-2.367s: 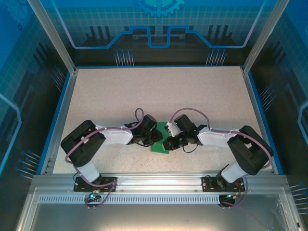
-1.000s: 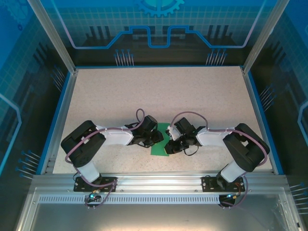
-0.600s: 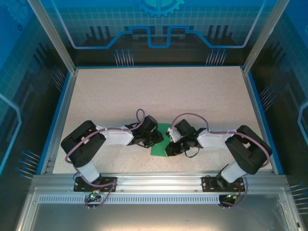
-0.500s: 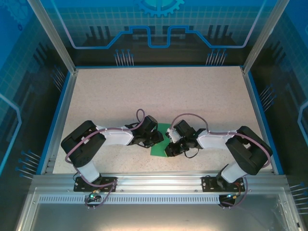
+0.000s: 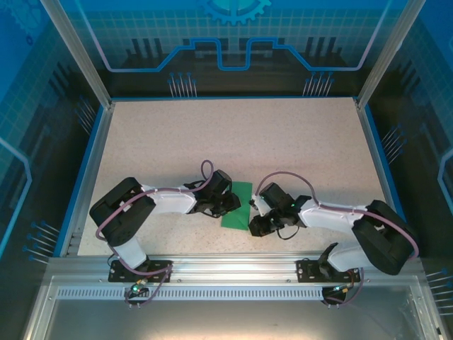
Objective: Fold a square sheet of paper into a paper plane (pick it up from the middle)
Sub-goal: Fold the triangle a second time at the center of the table.
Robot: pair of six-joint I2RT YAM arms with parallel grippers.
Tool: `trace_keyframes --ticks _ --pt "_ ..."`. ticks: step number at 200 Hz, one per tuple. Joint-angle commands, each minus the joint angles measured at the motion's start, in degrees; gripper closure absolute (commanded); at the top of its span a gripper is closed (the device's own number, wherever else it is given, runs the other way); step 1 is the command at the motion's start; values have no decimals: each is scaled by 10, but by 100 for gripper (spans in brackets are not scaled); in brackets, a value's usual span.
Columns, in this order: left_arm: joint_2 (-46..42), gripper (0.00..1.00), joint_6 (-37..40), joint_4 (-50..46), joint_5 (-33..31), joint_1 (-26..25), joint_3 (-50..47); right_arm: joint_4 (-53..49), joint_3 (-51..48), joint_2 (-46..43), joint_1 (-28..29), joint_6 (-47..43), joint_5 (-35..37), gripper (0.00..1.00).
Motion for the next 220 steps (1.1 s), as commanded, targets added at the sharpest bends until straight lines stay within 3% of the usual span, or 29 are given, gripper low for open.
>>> trace_keyframes --ticks 1,32,117,166,220 --pt "9 74 15 -49 -15 1 3 -24 11 -37 13 27 17 86" --pt "10 74 16 -46 -12 1 4 16 30 -37 16 49 3 83" --pt "12 74 17 -43 -8 1 4 93 43 114 12 77 -8 83" --pt "14 74 17 -43 -9 2 2 109 -12 111 2 84 -48 82" --pt "14 74 15 -45 -11 2 -2 94 -50 71 -4 91 -36 82"
